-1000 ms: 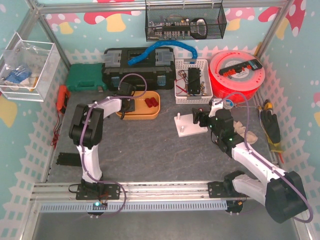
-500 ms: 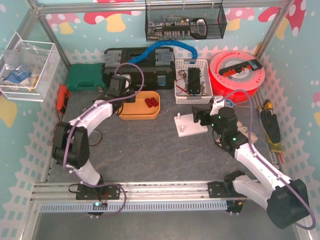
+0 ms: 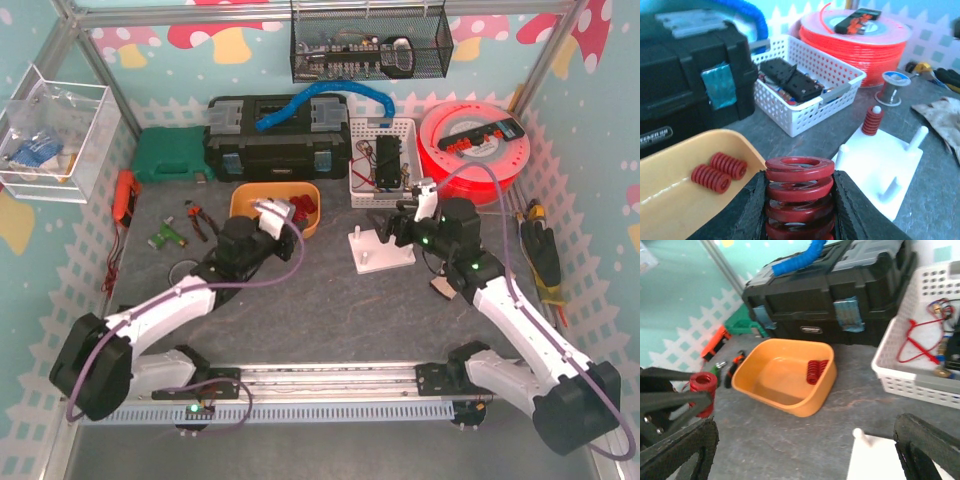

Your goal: Install the large spring

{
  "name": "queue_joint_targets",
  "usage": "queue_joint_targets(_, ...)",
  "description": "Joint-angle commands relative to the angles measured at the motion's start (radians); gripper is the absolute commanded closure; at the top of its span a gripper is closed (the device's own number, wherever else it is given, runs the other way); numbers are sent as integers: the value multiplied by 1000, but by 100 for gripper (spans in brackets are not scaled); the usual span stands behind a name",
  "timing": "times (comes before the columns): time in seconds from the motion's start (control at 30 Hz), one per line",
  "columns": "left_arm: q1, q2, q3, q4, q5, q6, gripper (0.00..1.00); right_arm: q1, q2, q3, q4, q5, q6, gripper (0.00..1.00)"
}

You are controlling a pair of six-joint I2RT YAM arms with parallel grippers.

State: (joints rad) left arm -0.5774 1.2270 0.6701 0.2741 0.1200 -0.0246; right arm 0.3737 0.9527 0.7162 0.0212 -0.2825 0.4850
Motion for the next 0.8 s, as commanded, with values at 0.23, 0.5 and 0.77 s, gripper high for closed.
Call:
queue_joint_targets(0.23,-105,-134,-256,419,90,288,96,77,160,134,-23,-336,33,14)
queue_joint_targets(0.5,-178,-77,-250,464,53,362,97,173,241,202,-43,-356,20,22)
queue_joint_targets(0.77,-206,-35,-210,460,62,373,98,230,325,226,-55,-398,-22,30)
